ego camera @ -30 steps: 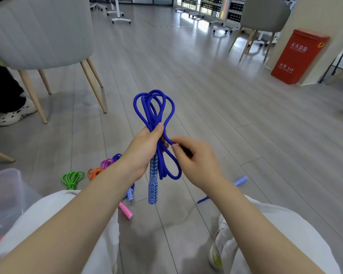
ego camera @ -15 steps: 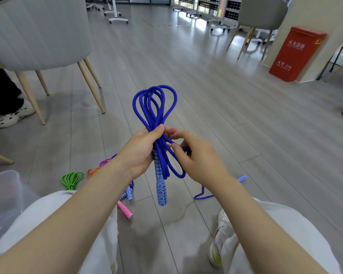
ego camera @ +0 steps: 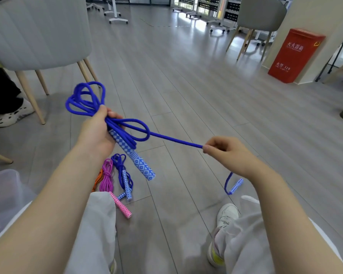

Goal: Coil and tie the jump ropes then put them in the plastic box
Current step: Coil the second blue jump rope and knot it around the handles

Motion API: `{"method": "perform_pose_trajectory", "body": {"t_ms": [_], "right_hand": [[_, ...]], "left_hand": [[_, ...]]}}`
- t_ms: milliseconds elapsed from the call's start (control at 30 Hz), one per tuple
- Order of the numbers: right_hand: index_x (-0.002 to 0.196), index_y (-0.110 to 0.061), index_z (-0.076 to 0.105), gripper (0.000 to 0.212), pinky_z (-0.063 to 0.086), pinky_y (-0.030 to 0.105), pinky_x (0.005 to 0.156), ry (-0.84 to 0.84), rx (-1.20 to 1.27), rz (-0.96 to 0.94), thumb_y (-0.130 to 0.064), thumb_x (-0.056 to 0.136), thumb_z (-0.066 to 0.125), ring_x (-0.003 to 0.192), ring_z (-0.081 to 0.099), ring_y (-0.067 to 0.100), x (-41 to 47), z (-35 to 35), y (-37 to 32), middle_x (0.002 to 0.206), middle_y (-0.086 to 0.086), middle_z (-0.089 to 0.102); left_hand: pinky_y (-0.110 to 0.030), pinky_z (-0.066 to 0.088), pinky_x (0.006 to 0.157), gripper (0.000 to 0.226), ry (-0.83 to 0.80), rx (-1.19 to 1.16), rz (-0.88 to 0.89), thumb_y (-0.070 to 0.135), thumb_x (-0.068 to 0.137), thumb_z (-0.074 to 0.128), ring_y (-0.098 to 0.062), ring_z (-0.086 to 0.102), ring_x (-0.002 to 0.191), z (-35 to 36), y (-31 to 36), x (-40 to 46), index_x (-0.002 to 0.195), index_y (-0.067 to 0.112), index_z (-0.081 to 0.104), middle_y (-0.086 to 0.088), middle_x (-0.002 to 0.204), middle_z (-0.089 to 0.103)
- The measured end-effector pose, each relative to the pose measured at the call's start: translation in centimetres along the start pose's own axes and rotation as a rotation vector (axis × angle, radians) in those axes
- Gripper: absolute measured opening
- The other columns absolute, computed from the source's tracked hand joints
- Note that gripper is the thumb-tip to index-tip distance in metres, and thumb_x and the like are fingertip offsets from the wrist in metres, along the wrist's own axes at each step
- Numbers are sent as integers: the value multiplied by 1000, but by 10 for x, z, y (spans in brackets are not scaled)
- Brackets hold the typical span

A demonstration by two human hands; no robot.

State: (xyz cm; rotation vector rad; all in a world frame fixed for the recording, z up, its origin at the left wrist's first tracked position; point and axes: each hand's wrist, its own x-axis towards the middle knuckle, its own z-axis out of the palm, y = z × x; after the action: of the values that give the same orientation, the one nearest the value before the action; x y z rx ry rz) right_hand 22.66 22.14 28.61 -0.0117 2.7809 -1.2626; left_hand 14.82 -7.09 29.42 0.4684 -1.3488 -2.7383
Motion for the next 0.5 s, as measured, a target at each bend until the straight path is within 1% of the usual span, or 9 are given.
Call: {"method": "perform_pose_trajectory", "body": {"t_ms": [67, 133, 200, 233, 300, 367, 400, 433, 500], "right_hand": [[83, -25, 69, 16, 35, 27, 59, 54, 32, 4, -32, 93, 57, 53, 38, 6, 0, -3, -1, 59, -9, 48], [83, -25, 68, 16, 35, 26, 59, 101, 53, -11, -28, 93, 56, 54, 39, 6, 1, 1, -3, 61, -10, 49], [84, -24, 67, 14, 36, 22, 58, 135, 64, -44, -26, 93, 57, 55, 40, 5, 3, 8, -7, 64, -10, 50], [84, -24, 66, 14, 36, 18, 56, 148, 70, -62, -25, 93, 57, 54, 40, 3, 4, 12, -9, 62, -12, 49], [83, -25, 65, 13, 34, 11, 52, 162, 114, -88, -25, 94, 57, 52, 41, 1, 5, 20, -12, 57, -16, 48], [84, -25, 65, 13, 35, 10, 51, 171, 178, -113, -24, 94, 58, 52, 41, 0, 7, 27, -18, 55, -19, 49], [85, -24, 66, 12, 35, 10, 52, 174, 206, -129, -24, 94, 58, 53, 42, 0, 7, 30, -21, 57, -19, 50], [87, -23, 66, 12, 37, 10, 53, 175, 225, -148, -24, 95, 58, 55, 43, 0, 7, 33, -23, 60, -18, 52], [91, -21, 67, 10, 40, 10, 58, 178, 232, -191, -23, 95, 58, 61, 48, 0, 7, 39, -30, 69, -14, 57]], "left_hand": [[-27, 50, 63, 26, 26, 25, 57, 27, 102, 44, -7, 55, 56, -3, 5, 0, 78, 19, 49, 9, 59, 51], [-23, 51, 59, 25, 3, 104, 102, 22, 102, 45, -8, 54, 55, 0, 3, -7, 79, 16, 50, 7, 61, 52], [-23, 49, 62, 23, -47, 244, 128, 18, 101, 46, -9, 54, 56, 5, -3, -14, 79, 16, 51, 6, 63, 53], [-25, 48, 65, 23, -77, 314, 126, 18, 101, 47, -10, 53, 58, 8, -6, -17, 78, 16, 52, 5, 64, 54], [-30, 47, 71, 24, -138, 423, 90, 18, 99, 50, -13, 54, 63, 11, -11, -22, 76, 15, 55, 2, 69, 57], [-35, 49, 77, 24, -188, 511, 59, 20, 97, 51, -16, 56, 67, 15, -17, -27, 76, 13, 59, -1, 73, 60], [-34, 50, 76, 23, -220, 568, 61, 20, 98, 51, -17, 57, 69, 18, -20, -30, 77, 13, 61, -1, 74, 62], [-31, 52, 73, 23, -258, 632, 70, 21, 98, 50, -16, 58, 70, 20, -23, -34, 81, 12, 62, 1, 73, 64], [-20, 51, 61, 23, -333, 752, 65, 23, 100, 47, -11, 59, 68, 23, -28, -40, 92, 10, 64, 8, 68, 67]]}}
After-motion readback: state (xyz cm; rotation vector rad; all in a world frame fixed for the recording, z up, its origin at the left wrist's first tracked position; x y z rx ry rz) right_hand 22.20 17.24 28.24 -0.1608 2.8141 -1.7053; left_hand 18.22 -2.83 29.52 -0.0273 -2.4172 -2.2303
